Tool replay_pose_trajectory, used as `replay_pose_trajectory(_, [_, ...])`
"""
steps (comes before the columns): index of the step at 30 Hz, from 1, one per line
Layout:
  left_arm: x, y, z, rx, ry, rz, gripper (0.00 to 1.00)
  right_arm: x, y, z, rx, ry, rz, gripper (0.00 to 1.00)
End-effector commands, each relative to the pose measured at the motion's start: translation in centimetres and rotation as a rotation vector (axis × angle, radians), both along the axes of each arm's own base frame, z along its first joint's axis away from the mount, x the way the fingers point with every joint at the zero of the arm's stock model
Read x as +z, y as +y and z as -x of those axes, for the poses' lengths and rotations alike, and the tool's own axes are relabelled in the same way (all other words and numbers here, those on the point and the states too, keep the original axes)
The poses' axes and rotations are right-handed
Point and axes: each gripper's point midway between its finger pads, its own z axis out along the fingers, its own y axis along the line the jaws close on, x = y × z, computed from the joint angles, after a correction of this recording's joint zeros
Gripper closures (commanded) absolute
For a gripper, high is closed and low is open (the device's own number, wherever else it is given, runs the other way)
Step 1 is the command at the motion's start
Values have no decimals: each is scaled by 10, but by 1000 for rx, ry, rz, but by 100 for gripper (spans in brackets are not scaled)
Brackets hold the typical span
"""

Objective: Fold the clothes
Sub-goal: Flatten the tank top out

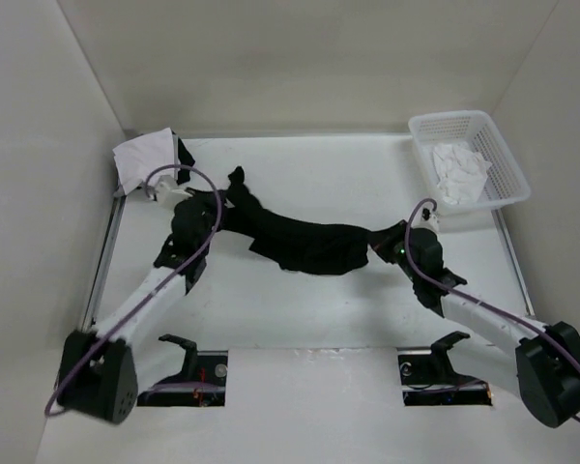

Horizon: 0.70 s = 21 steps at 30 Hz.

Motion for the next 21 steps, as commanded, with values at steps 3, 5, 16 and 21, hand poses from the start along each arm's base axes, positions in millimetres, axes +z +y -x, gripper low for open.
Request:
replay_pose_trajectory(3, [115,30,23,114,-256,-44,100,-14,12,32,112,35,89,94])
replay_pose_trajectory(5, [122,25,30,105,-261,-20,100,-15,12,39,118,39,88,94])
replay_pose_trajectory(16, [188,-96,-152,-177,-293,-275,98,-28,30,21,196,117,125,95])
replay_pose_trajectory(21, [156,-144,-239,-280,-214,-451,89,-22,43,-13,194,104,90,96])
